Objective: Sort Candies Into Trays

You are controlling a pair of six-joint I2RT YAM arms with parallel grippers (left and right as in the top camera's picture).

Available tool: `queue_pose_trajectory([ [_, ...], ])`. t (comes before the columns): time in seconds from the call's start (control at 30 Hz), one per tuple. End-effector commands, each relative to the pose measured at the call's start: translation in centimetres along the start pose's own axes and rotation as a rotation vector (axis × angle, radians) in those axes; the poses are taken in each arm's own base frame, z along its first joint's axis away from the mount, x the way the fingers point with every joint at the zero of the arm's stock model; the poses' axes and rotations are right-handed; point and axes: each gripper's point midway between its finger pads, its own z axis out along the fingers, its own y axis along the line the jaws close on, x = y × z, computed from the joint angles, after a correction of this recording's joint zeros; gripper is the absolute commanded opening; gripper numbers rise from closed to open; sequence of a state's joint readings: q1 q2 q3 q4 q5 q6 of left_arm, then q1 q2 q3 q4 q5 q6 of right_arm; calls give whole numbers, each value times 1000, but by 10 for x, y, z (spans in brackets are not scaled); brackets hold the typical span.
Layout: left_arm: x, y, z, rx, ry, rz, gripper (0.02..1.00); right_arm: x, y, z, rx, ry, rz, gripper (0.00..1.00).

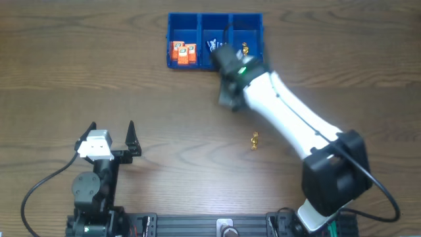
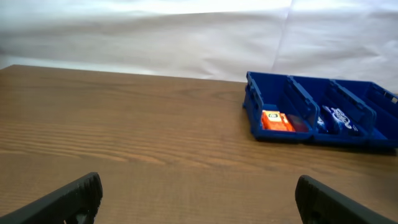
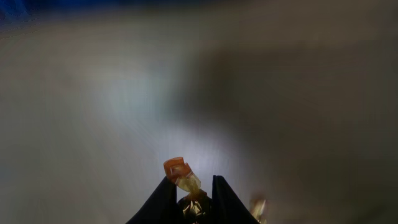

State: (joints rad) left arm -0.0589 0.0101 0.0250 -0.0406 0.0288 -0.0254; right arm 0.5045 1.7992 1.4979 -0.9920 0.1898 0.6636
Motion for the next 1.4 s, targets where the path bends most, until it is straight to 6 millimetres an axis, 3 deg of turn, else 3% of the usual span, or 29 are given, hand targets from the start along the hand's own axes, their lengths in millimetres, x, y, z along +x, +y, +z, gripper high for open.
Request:
queue_pose_trajectory([
  [0.03, 17, 4, 1, -17, 51, 4, 998, -91, -23, -23, 37, -195, -19, 121],
  [0.2, 17, 4, 1, -17, 51, 4, 998, -156, -17, -9, 43, -293, -60, 126],
  [0.3, 17, 4, 1, -17, 50, 4, 998, -178, -12, 15, 48, -313, -73, 130],
  [0.37, 17, 4, 1, -17, 51, 4, 998, -190, -9, 42, 53, -319, -74, 132],
  [0.5, 17, 4, 1, -17, 51, 4, 996, -192, -6, 64, 54, -318, -75, 145],
  [0.63, 17, 4, 1, -17, 50, 4, 996, -192, -5, 70, 56, -315, -76, 183],
  [0.67, 17, 4, 1, -17, 51, 4, 998, -192, -5, 70, 56, -315, -76, 209],
  [0.77, 17, 4, 1, -17, 50, 4, 998, -193, -5, 69, 56, -319, -87, 432],
  [0.83, 17, 4, 1, -17, 51, 4, 998, -194, -4, 68, 55, -325, -97, 544],
  [0.93, 17, 4, 1, -17, 50, 4, 996, -196, -2, 60, 42, -334, -96, 581],
  [1.03, 17, 4, 1, -17, 51, 4, 996, -194, -1, 35, 24, -360, -97, 599],
  [1.13, 17, 4, 1, -17, 51, 4, 998, -179, -6, 2, 9, -383, -103, 623],
  [1.2, 17, 4, 1, -17, 50, 4, 998, -154, -12, -21, -8, -394, -117, 643],
  [1.3, 17, 4, 1, -17, 50, 4, 998, -87, -21, -36, -47, -330, -138, 741],
  [1.4, 17, 4, 1, -17, 50, 4, 998, -18, -37, -27, -55, -209, -107, 750],
])
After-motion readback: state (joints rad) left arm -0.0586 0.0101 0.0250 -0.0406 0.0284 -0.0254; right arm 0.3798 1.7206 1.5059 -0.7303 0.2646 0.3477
